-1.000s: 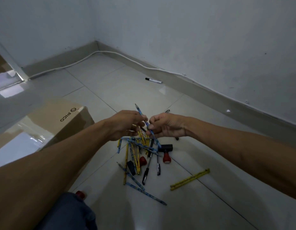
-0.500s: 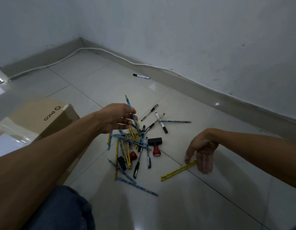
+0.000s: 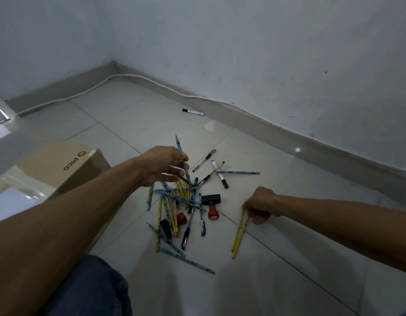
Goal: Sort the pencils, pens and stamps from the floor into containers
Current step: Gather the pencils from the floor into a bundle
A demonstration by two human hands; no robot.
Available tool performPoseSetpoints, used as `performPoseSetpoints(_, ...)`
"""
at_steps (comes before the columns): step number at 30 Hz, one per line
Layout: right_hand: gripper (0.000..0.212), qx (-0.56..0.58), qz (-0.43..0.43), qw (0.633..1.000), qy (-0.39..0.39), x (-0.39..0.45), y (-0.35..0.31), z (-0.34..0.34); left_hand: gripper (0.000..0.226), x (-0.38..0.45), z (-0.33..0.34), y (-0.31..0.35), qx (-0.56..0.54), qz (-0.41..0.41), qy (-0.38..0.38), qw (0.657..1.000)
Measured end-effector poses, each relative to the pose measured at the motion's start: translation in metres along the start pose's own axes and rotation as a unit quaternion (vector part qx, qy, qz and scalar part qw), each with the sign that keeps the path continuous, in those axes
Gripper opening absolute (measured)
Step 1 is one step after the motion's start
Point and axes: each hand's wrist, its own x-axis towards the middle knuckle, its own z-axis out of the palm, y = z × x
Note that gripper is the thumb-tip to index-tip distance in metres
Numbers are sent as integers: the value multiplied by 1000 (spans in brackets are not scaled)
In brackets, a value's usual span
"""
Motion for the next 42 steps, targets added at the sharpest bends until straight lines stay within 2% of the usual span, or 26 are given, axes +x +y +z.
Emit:
performPoseSetpoints(3,27,-90,-64,994,7,-6,-8,-6,22,-2,-3,0,2,1,8,1000)
performPoseSetpoints(6,31,-152,-75,985,11,-11,-11,-4,22,-3,-3,1,10,2,13,1000)
performPoseSetpoints(12,38,-81,-64,994,40,-8,-14,16,22,-1,-2,0,15,9,11,1000)
performPoseSetpoints(16,45,-85,-74,992,55,-2,-21,24,22,2,-3,-1,24,11,11,1000)
performPoseSetpoints(19,64,-79,-98,990,61,3,-32,37,21,3,-6,-4,27,8,16,999)
performPoseSetpoints(22,77,-127,-165,976,55,8,-41,50,21,5,-10,-8,30,1,22,999)
performPoseSetpoints(24,74,-149,-187,970,50,12,-46,54,21,6,-11,-10,32,-1,22,999)
performPoseSetpoints(28,41,-196,-193,959,66,17,-51,55,19,9,-14,-12,32,3,22,999)
performPoseSetpoints(32,27,-233,-178,951,92,16,-56,58,18,13,-17,-16,33,2,22,999)
performPoseSetpoints(37,45,-282,-141,940,127,17,-61,60,19,15,-15,-16,40,2,16,999)
performPoseSetpoints(42,52,-259,-119,949,134,21,-60,57,18,14,-16,-16,46,5,13,999)
